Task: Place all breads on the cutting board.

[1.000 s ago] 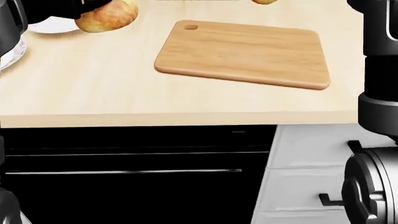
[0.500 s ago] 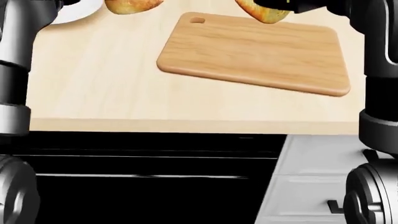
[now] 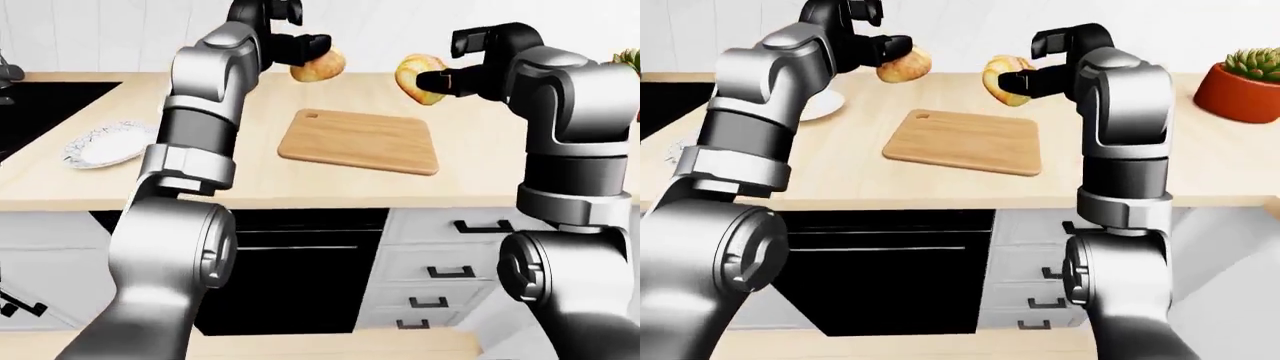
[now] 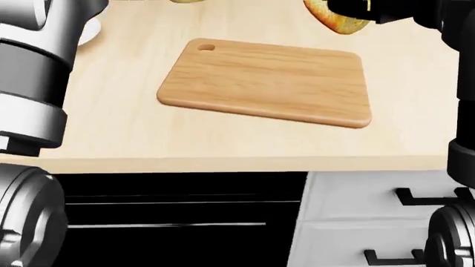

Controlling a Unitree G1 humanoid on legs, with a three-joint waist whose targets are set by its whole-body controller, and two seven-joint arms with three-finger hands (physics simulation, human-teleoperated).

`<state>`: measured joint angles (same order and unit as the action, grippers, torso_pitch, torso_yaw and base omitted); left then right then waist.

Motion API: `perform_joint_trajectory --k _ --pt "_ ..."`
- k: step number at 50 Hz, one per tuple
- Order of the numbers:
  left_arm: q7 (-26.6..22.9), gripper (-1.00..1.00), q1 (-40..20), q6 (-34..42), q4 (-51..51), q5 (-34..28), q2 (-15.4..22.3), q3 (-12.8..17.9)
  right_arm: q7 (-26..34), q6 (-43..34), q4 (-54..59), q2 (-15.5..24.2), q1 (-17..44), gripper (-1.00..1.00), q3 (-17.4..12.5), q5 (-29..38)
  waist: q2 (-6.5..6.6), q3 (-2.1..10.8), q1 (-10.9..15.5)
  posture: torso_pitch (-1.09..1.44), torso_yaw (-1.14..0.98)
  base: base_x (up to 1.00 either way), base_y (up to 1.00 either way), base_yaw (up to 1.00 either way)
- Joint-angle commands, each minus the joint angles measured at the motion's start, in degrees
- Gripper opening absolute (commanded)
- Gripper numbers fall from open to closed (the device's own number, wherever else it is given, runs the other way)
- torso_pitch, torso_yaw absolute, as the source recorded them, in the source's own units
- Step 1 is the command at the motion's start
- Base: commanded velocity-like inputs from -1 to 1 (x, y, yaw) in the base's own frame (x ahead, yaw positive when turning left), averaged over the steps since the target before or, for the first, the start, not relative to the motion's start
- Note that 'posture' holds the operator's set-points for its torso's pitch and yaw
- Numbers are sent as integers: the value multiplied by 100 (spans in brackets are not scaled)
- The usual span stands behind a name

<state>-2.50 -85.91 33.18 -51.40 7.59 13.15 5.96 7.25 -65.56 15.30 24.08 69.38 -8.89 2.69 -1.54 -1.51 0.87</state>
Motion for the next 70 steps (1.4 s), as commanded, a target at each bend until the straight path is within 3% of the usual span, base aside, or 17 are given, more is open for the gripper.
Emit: perform_joint_trajectory --k 1,3,13,19,24,32,35,36,38,43,46,47,55,59,60,62,70 --pt "-8 -100 -203 -142 163 31 20 19 -71 234 -53 100 164 -100 -72 41 -43 95 -12 0 0 0 -22 0" --pt "-8 -100 -208 -139 161 33 10 14 -94 282 -17 106 119 -100 -84 32 -482 212 -3 0 0 0 -21 0" --pt "-1 -100 -149 -143 202 47 3 17 -130 290 -7 92 92 -100 -56 -11 35 103 34 0 0 0 -18 0" --pt "12 -100 -70 -127 271 64 -6 15 -119 319 34 112 83 -100 -20 8 7 -132 -37 0 0 0 0 0" --pt "14 -100 -55 -116 289 75 -5 16 -137 395 131 46 124 -100 22 54 322 95 -125 0 0 0 2 0" --pt "22 -100 50 -64 430 100 -13 8 -131 444 145 11 77 -100 20 89 -24 108 -53 0 0 14 13 0" --pt "19 -100 43 -67 428 109 -12 11 -143 505 217 10 77 -100 -3 92 -408 173 -1 0 0 16 8 0" --pt "21 -100 40 -62 434 110 -15 9 -148 500 220 7 79 -100 -9 90 -153 109 -21 0 0 16 0 0" --pt "22 -100 40 -67 428 114 -20 8 -157 552 247 2 26 -100 -20 84 -215 111 -14 0 0 16 0 0" --pt "33 -100 30 -28 461 123 -23 7 -165 569 254 -9 7 -100 -17 67 154 -25 -66 0 0 24 0 0" --pt "17 -100 -5 -58 393 118 -6 10 -164 597 337 -14 69 -100 13 72 654 109 -111 0 0 24 0 0" --pt "16 -100 -6 -58 395 123 -4 14 -164 599 347 -16 82 -100 18 75 423 31 -66 0 0 25 0 0" --pt "24 -100 21 -58 419 132 -9 13 -159 603 357 -7 61 -100 9 94 94 14 -17 0 0 29 0 0" --pt "27 -100 12 -84 386 133 -27 10 -156 618 323 -10 -3 -100 -4 90 -524 140 53 0 0 33 0 0" --pt "34 -100 14 -70 400 137 -34 10 -155 633 344 -12 2 -100 -3 89 -297 84 11 0 0 34 0 0" --pt "34 -100 19 -64 410 143 -43 7 -153 628 345 -11 12 -100 3 89 -374 71 33 0 0 33 0 0" --pt "39 -100 49 -31 475 153 -38 3 -184 624 299 -25 -34 -100 -15 81 151 30 -84 0 0 33 0 0"
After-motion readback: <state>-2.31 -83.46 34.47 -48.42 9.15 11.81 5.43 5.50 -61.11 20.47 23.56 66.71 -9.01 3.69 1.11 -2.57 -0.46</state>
